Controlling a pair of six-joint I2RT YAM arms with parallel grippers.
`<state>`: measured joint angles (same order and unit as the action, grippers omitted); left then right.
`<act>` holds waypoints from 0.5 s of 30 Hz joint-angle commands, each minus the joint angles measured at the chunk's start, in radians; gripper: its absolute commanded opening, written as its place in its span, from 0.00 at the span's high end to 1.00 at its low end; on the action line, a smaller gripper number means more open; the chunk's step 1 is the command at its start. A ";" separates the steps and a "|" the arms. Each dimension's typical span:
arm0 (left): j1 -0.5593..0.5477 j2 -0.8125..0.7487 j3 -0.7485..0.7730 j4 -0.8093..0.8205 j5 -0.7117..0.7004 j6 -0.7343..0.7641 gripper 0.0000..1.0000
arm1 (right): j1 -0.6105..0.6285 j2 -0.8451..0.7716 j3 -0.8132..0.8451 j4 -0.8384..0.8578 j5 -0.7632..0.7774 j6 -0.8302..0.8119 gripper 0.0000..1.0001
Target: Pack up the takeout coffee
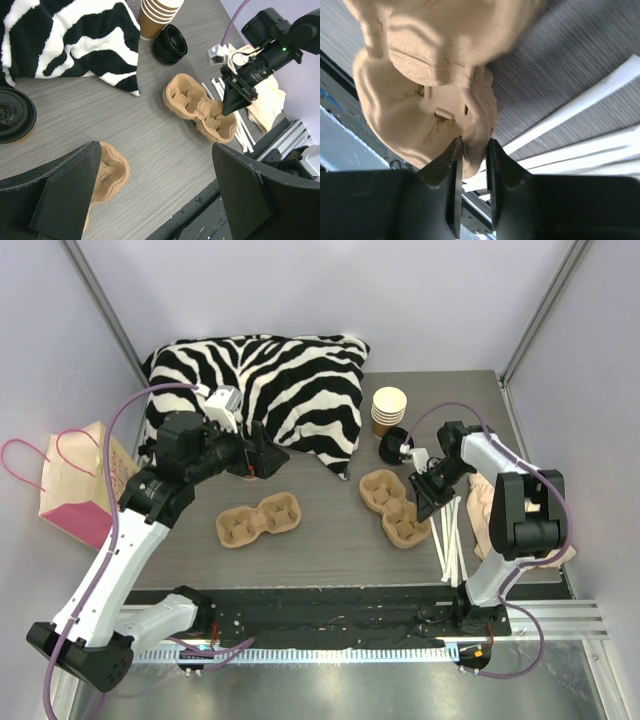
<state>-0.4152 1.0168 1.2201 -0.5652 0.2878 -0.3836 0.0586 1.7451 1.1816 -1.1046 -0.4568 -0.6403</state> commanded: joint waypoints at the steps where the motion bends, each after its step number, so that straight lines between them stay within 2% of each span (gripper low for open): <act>1: 0.006 -0.032 0.022 0.028 -0.006 0.026 0.02 | 0.001 -0.137 -0.023 0.009 -0.016 0.047 0.84; 2: 0.006 -0.037 0.022 0.028 -0.007 0.031 0.02 | 0.001 -0.175 -0.034 0.005 -0.016 0.047 0.94; 4: 0.007 -0.044 0.019 0.027 -0.012 0.035 0.02 | 0.001 -0.217 -0.065 -0.003 -0.022 0.047 0.99; 11: 0.006 -0.067 0.010 0.027 -0.012 0.049 0.02 | -0.002 -0.377 -0.051 -0.017 -0.095 0.128 0.99; 14: 0.007 -0.070 0.007 0.030 -0.009 0.051 0.02 | -0.038 -0.377 0.001 -0.017 -0.181 0.181 0.99; 15: 0.007 -0.069 0.006 0.031 -0.010 0.052 0.02 | -0.089 -0.365 0.033 -0.015 -0.225 0.191 0.99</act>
<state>-0.4145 0.9638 1.2201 -0.5655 0.2798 -0.3542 0.0471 1.3914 1.1183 -1.1316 -0.5282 -0.5346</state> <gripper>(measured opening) 0.983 0.161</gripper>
